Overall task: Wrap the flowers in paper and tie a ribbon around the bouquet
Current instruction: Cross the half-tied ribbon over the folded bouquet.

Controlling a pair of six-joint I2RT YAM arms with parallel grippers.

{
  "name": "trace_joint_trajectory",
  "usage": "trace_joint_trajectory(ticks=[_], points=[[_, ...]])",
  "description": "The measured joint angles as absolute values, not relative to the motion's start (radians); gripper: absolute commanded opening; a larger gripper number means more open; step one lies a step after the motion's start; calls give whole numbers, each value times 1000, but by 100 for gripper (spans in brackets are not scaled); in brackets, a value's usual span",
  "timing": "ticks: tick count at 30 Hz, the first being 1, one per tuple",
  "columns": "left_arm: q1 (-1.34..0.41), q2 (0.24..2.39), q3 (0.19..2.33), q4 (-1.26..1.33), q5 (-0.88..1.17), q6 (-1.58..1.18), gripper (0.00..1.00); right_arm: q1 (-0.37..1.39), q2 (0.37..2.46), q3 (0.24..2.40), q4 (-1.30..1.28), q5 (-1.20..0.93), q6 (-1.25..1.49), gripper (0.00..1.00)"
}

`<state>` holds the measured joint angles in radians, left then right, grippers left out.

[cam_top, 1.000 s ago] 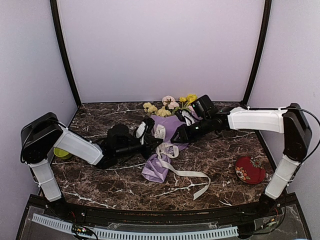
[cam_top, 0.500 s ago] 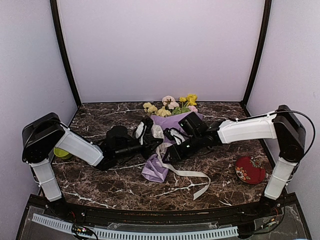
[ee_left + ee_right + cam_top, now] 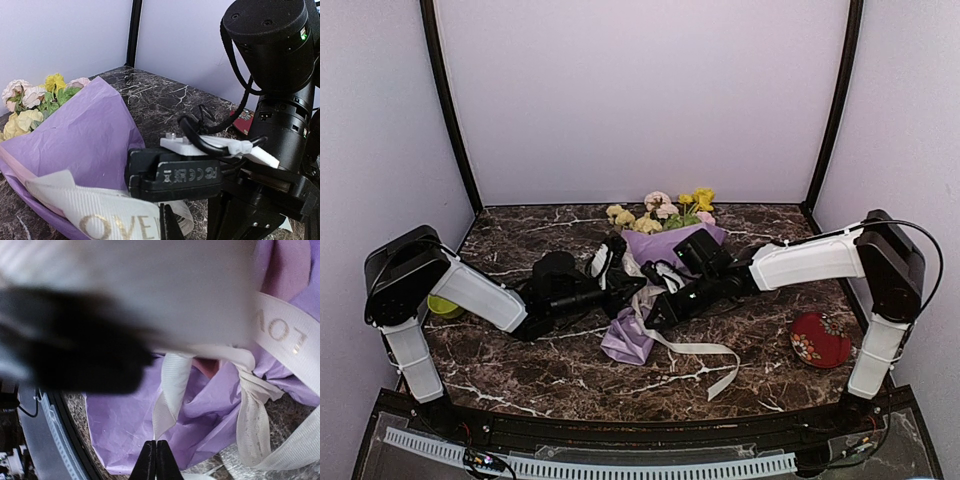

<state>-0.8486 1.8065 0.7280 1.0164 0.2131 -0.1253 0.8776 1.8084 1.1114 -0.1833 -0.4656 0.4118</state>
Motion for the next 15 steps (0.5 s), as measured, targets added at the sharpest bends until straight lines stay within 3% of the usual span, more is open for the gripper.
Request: trace_joint_trajectory(ticks=[15], points=[[-849,1806,698,1020,212,-129,0,793,1776,1115,-225,-435,431,0]])
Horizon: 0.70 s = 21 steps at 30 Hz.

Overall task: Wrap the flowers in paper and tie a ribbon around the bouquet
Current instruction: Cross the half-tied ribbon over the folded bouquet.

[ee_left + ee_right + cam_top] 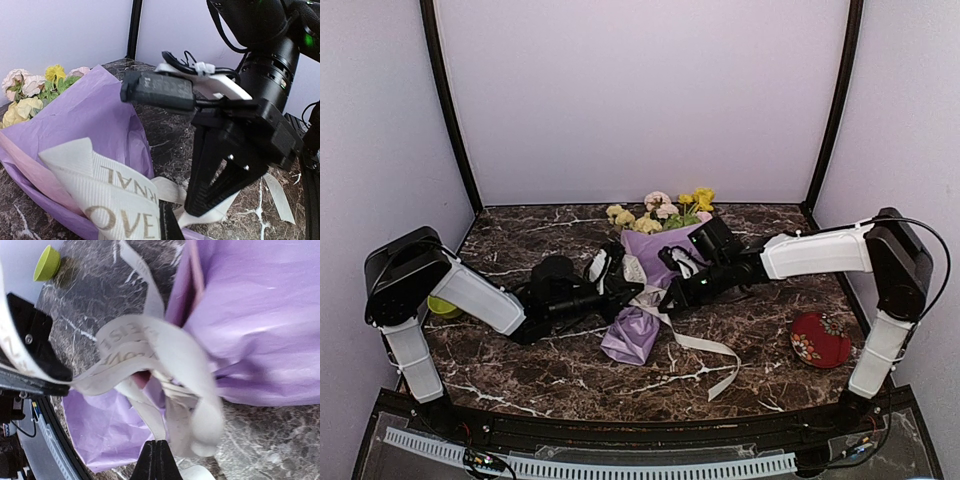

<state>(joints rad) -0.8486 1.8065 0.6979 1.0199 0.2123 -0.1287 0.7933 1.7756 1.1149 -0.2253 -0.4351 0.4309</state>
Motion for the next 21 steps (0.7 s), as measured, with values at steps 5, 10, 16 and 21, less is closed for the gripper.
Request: trace_joint_trajectory(ticks=[5,10,16,21], points=[[-846,1806,695,1021,212,-132,0,752,1774,1120,-228,-389,464,0],[-846,1806,695,1023,213,-139,0,756,1788,1170,-199,-384,502,0],[-846,1806,694,1023,213,-140,0,765,1832,1209,-180,-384,519,6],[-846,1806,690,1024,212,-140,0,765,1851,1236,-221,-364,499,22]])
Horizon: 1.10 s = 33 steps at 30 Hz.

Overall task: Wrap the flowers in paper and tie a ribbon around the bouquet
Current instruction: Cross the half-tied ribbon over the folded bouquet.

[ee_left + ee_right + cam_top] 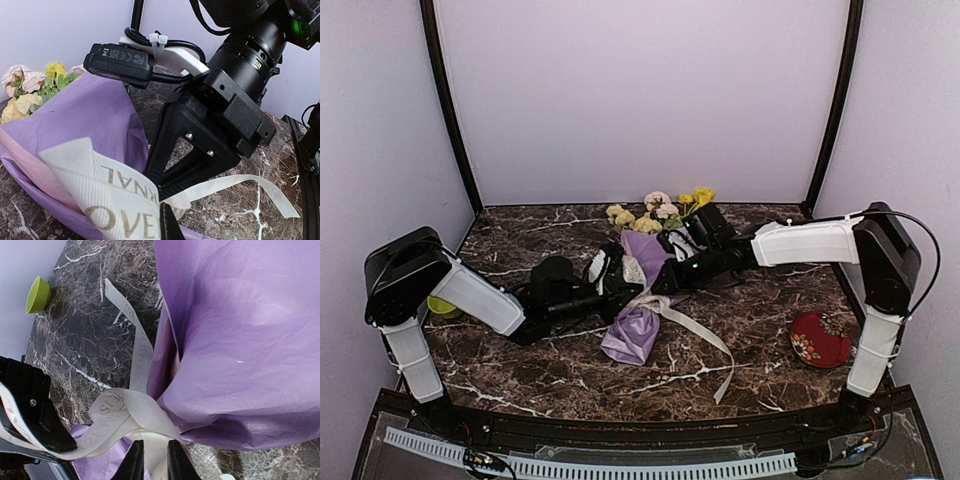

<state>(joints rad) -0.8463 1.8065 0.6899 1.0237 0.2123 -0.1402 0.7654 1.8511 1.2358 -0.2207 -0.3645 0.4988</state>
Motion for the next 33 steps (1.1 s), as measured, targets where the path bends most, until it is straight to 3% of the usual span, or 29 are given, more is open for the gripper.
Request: trace_joint_trajectory(ticks=[13,20,22,27,30,33], points=[[-846,1806,684,1024,213,-140,0,743,1848,1312,-332,-312,399,40],[-846,1806,682,1025,212,-143,0,742,1884,1331,-343,-359,378,41],[-846,1806,679,1027,212,-144,0,742,1896,1331,-344,-375,378,34],[-846,1806,670,1038,208,-149,0,742,1910,1329,-345,-407,382,6],[-846,1806,664,1046,196,-162,0,742,1910,1328,-341,-426,381,0],[-843,1806,662,1046,170,-184,0,742,1910,1319,-337,-438,377,0]])
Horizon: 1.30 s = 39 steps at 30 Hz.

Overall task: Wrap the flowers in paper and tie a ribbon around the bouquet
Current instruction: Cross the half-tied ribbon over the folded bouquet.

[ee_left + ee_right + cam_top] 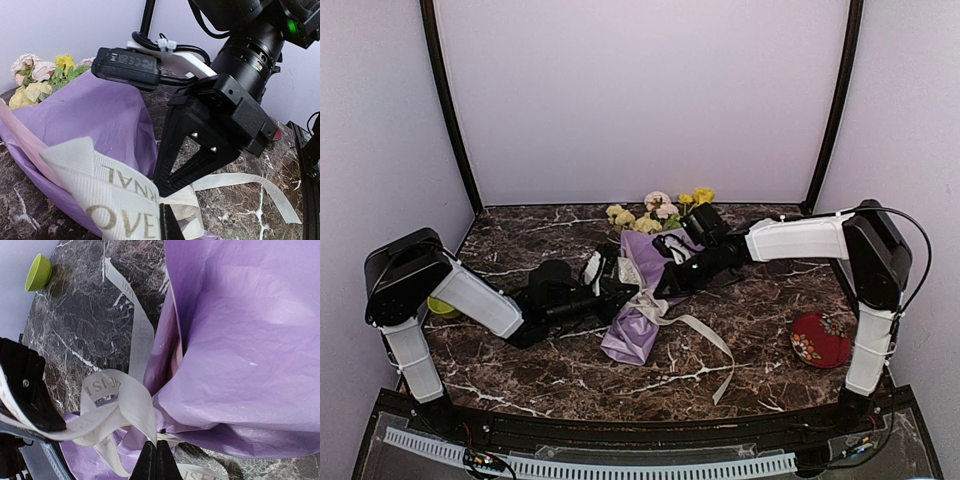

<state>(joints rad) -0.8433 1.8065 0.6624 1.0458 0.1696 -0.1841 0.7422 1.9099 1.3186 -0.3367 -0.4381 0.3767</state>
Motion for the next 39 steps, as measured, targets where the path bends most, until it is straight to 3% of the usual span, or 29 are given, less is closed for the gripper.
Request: trace_joint_trajectory(ticks=[9,13,16,21,26,30,34,39], points=[[-819,1807,651,1021,76,-257,0,742,1872,1231,-311,-511,375,0],[-814,1810,651,992,60,-273,6,742,1839,1208,-275,-554,376,0],[-813,1813,651,968,44,-287,20,742,1825,1199,-249,-581,379,0],[-804,1813,650,926,16,-333,52,742,1823,1196,-222,-608,384,0],[-787,1802,611,917,-10,-376,72,742,1823,1196,-212,-618,387,0],[-781,1773,571,915,-30,-378,73,742,1823,1196,-210,-625,387,0],[-781,1716,506,974,-9,-331,62,742,1823,1196,-210,-628,387,0],[-781,1652,493,997,142,-132,69,742,1823,1196,-211,-628,386,0]])
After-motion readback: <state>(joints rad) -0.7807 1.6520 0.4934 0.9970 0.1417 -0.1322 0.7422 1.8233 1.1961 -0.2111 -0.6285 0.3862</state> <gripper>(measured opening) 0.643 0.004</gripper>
